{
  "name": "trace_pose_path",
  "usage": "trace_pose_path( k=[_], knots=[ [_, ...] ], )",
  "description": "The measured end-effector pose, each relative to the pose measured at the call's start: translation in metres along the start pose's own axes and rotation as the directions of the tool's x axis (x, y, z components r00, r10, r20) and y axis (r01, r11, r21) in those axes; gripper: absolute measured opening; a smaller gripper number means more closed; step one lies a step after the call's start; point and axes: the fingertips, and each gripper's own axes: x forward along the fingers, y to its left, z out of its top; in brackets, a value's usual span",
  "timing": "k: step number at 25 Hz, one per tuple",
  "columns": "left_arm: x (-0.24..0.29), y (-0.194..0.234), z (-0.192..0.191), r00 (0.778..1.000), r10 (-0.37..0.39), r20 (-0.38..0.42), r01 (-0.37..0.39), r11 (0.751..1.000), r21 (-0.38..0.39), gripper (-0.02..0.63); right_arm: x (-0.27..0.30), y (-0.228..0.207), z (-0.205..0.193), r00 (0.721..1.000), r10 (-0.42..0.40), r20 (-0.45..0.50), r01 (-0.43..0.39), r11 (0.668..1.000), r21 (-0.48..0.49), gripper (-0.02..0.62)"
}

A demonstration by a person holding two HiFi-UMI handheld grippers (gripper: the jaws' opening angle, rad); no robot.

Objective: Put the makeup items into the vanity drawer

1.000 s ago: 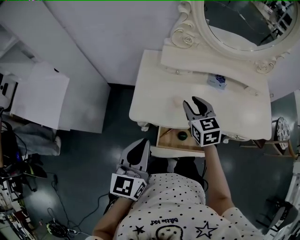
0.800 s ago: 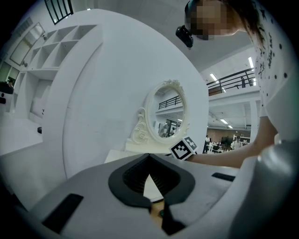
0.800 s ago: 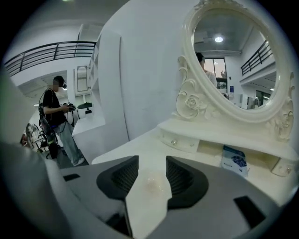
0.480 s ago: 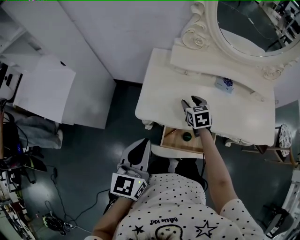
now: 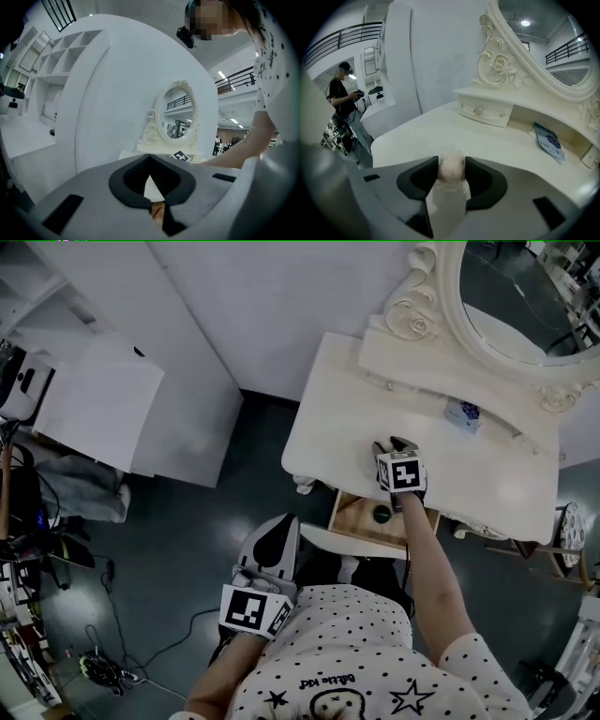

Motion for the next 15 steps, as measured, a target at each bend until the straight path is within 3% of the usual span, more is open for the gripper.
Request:
trace_pose_path(
  k=[7,15],
  knots=[
    [0.002,0.005,0.004,1.000,-0.001,0.007,0.001,1.000,0.006,0.006,-0.005,0.000,0.005,1.000,0.006,0.013,-0.006,1.000,0.028,0.157],
    [0.006,0.010,0.011,1.000,-0.004,0.015,0.004,1.000,0.023,0.006,-0.051,-0.013,0.022,0.988,-0.037,0.148,0.030,0.998,0.050,0.153]
  ],
)
